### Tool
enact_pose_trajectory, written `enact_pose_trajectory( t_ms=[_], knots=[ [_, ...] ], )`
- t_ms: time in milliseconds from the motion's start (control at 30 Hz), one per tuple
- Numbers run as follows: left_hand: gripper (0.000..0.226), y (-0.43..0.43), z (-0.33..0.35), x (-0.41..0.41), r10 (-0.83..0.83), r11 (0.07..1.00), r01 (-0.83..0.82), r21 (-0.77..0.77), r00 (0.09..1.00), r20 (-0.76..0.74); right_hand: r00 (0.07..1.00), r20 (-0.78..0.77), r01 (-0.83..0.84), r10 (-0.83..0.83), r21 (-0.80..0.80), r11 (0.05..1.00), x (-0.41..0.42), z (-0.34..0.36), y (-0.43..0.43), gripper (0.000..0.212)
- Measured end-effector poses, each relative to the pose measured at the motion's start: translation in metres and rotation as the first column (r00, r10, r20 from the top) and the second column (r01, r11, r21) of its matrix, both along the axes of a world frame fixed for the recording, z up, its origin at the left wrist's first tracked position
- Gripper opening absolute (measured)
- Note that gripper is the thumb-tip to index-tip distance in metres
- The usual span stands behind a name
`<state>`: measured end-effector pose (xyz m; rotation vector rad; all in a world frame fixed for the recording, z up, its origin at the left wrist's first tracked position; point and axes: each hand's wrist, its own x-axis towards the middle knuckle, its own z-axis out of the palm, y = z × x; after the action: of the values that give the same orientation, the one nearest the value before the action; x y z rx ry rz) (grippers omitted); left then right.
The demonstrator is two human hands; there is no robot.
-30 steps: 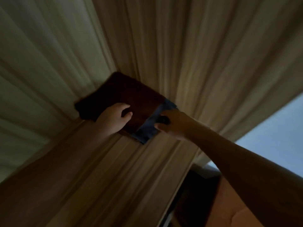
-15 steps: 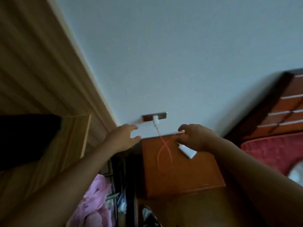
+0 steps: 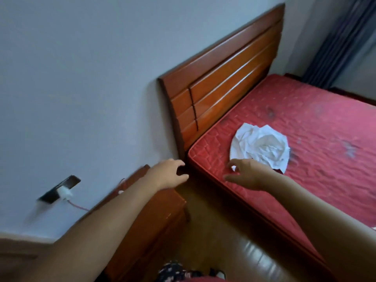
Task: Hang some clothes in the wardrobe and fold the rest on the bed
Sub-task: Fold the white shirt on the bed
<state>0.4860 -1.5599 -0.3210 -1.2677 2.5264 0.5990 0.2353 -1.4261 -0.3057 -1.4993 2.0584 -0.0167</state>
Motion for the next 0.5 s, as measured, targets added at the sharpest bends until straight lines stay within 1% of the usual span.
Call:
enact_pose_trajectory(
  t_ms=[100,233,333,500],
  knots=[
    [0.062,0.012,-0.013,-0.071,-0.085,0.995,0.085,0.049,0.996,-0.001,0.994,0.001,0.110,-0.110,0.044,0.993,-0.056,-0.013,0.034,0.058],
    [0.065,0.014,-0.033,-0.144,-0.201,0.976,0.196,0.092,0.979,0.039,0.974,0.035,0.219,-0.222,0.081,0.972,-0.110,-0.035,0.056,0.055],
    [0.065,0.001,-0.051,-0.197,-0.274,0.957,0.267,0.111,0.960,0.060,0.955,0.039,0.286,-0.293,0.131,0.949,-0.146,-0.056,0.064,0.059],
    [0.060,-0.037,-0.092,-0.291,-0.363,0.922,0.348,0.170,0.929,0.066,0.914,0.021,0.391,-0.405,0.219,0.894,-0.219,-0.095,0.057,0.057]
  ],
)
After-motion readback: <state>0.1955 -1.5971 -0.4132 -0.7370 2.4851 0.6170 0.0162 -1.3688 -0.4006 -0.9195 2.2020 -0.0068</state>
